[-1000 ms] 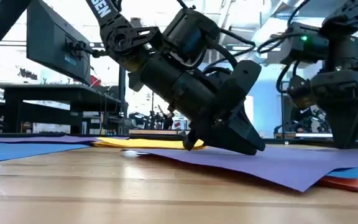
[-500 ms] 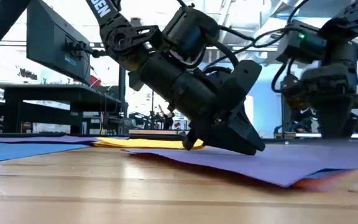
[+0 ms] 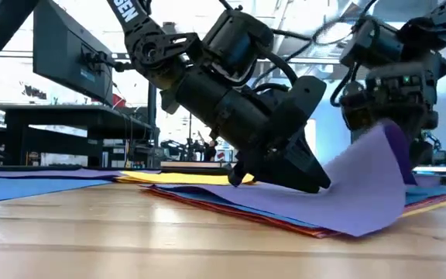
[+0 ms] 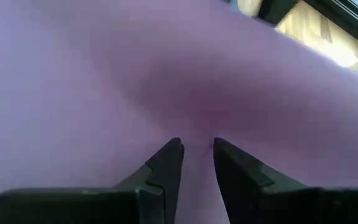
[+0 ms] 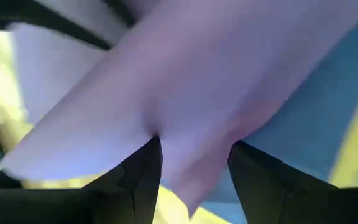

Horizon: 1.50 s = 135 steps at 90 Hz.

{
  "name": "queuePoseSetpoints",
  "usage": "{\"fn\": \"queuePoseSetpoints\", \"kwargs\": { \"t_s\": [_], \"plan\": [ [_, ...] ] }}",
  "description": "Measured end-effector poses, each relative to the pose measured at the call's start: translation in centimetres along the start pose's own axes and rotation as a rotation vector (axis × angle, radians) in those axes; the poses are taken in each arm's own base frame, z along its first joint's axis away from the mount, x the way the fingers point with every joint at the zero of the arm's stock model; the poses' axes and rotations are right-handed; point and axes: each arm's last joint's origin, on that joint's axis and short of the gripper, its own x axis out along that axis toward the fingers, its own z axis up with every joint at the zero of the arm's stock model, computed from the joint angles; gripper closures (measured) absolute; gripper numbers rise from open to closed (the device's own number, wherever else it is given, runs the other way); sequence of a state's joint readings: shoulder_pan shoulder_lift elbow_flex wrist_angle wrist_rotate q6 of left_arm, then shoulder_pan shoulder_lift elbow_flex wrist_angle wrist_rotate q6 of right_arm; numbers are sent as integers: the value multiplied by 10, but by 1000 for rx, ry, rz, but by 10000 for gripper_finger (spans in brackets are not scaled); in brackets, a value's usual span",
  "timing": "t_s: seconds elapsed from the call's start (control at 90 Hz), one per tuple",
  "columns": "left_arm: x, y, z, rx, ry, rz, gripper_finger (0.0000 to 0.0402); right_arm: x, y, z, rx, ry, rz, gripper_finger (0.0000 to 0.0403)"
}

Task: Organize paper
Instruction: Stack the purple paper on top of the purple paper

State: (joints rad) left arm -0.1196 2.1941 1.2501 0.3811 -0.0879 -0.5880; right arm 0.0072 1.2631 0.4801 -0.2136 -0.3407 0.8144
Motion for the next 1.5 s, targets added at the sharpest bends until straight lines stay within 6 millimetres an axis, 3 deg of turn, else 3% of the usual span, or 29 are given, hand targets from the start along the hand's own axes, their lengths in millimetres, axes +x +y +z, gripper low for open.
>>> {"fn": "queuePoseSetpoints", "kwargs": {
  "t_s": [0.133, 0.289, 0.433, 0.589, 0.811, 1.011, 1.278, 1.5],
  "plan": [
    [0, 0, 1, -1, -6, -1, 320, -5, 10, -1, -83, -56, 50, 232],
    [0, 1, 1, -2, -8, 1, 320, -2, 5, 3, 29, -109, -18, 232],
    [0, 1, 1, -2, -8, 2, 320, -1, 9, 4, 18, -129, 16, 232],
    [0, 1, 1, -2, -9, 1, 320, -15, 18, 6, 5, -169, 91, 229],
    [0, 1, 2, 5, -12, 0, 320, -33, 0, 1, 67, -177, -29, 183],
    [0, 1, 2, 15, -17, -4, 320, -22, -16, 11, 91, -211, -55, 151],
    [0, 0, 2, 16, -18, -5, 320, -27, -3, 26, -123, -187, 252, 150],
    [0, 0, 2, 14, -18, -5, 320, -34, -5, 25, -117, -200, 248, 149]
  ]
}}
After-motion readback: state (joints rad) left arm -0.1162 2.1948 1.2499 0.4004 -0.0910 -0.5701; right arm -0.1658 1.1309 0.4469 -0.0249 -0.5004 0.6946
